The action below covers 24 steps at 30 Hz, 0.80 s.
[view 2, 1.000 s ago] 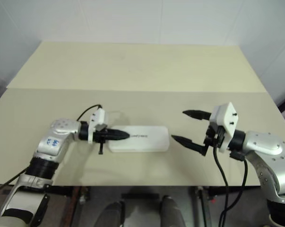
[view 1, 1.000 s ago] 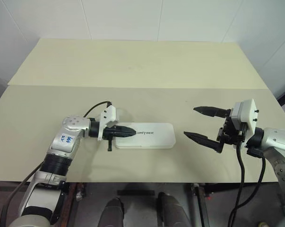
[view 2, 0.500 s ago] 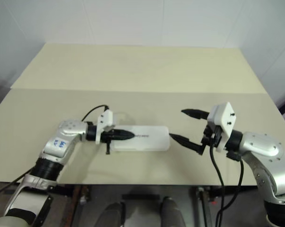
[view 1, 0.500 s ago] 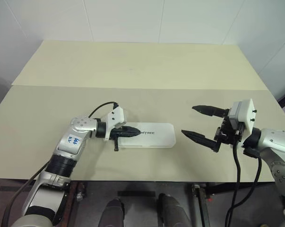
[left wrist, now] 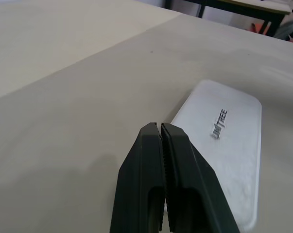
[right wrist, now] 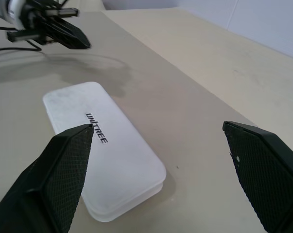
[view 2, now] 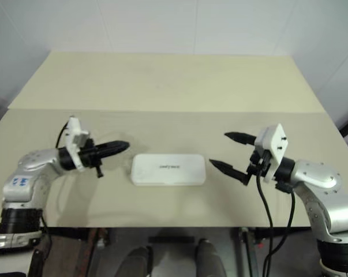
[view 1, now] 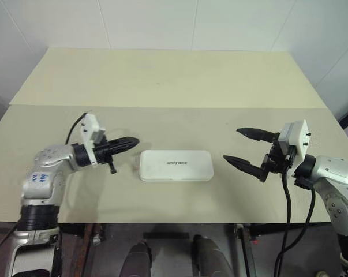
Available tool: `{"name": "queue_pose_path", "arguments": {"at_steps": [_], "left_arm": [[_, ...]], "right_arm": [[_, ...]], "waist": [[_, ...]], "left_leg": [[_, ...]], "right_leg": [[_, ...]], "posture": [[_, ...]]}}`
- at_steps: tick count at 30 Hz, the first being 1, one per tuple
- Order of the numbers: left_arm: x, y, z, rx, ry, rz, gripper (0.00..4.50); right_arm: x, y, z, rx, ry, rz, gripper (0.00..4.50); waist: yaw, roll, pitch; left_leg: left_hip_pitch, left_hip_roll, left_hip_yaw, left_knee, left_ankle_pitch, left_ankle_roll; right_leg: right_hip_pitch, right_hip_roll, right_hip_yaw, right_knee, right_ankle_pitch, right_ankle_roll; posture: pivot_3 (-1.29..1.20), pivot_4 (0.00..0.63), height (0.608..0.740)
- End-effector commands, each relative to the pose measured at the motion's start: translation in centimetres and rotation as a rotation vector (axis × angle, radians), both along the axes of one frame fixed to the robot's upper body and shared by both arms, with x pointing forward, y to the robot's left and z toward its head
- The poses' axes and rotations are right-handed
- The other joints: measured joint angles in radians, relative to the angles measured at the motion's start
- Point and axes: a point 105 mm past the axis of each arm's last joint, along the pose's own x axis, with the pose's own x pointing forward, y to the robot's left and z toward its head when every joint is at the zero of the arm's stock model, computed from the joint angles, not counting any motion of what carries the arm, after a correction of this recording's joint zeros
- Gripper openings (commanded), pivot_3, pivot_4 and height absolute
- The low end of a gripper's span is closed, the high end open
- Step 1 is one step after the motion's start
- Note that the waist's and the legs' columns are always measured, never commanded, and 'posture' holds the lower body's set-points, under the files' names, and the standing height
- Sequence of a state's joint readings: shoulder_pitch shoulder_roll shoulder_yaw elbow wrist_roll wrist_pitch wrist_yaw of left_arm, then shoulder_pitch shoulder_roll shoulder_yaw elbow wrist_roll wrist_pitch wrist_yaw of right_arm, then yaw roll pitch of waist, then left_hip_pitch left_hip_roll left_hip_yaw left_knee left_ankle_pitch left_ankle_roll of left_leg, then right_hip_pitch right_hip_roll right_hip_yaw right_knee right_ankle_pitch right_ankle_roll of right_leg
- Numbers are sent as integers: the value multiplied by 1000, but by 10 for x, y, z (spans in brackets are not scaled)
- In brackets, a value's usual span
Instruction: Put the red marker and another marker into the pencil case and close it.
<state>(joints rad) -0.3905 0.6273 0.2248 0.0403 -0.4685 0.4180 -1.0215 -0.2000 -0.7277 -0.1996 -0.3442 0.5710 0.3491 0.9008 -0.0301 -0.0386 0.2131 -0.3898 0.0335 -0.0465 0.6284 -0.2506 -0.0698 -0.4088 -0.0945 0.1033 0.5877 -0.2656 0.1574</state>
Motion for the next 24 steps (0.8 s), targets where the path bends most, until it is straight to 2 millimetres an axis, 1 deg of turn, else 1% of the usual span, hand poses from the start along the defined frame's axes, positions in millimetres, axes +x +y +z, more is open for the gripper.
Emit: {"name": "queue_pose_path", "arguments": {"at_steps": [1,2,4,9,11,12,15,18,22,24], "left_arm": [[-12,15,13,-10,-74,17,932],[-16,17,12,-13,-74,13,1309],[-19,21,18,-29,-120,18,1929],[-19,20,30,-47,-161,15,3765],[-18,17,33,-43,-176,9,4394],[-18,14,34,-38,-182,3,4477],[-14,5,35,-20,-183,-17,4477],[-11,0,36,-5,-199,-23,4477],[-8,4,34,18,-213,-1,4477],[-8,6,33,20,-209,16,4477]], "right_arm": [[1,-11,-1,12,-29,-45,4500],[2,-11,0,13,-38,-50,4500],[3,-11,2,11,-48,-52,4500],[6,-15,5,8,-64,-62,4500],[6,-19,5,1,-68,-71,4500],[6,-22,5,-4,-69,-77,4500],[4,-35,4,-28,-71,-115,4500],[0,-42,3,-58,-64,-126,4500],[1,-44,1,-42,-68,-157,4500],[0,-42,-1,-31,-63,-156,4500]], "waist": [[1,0,0],[0,0,0],[-1,0,0],[0,0,0],[-1,0,0],[-1,0,0],[1,0,0],[1,0,0],[-8,0,0],[-9,0,0]], "left_leg": [[0,0,0,0,0,0],[0,0,0,0,0,0],[0,0,0,0,0,0],[0,0,0,1,0,0],[0,0,0,1,0,0],[0,0,0,1,0,0],[0,0,0,0,0,0],[0,0,0,0,0,0],[0,0,0,0,0,0],[1,0,0,0,0,0]], "right_leg": [[0,0,0,0,0,0],[0,0,0,0,-1,-1],[0,0,0,0,-1,-2],[1,0,0,0,-1,-3],[1,0,0,0,-1,-3],[0,0,0,0,-1,-3],[0,0,0,-1,-1,-3],[1,0,0,-1,-1,-2],[0,0,0,-1,0,-2],[1,0,0,0,-1,-2]], "posture": [[0,150,740],[0,150,740],[0,150,740],[0,150,740],[0,150,740],[0,150,740],[0,150,740],[0,150,740],[0,150,740],[0,150,740]]}}
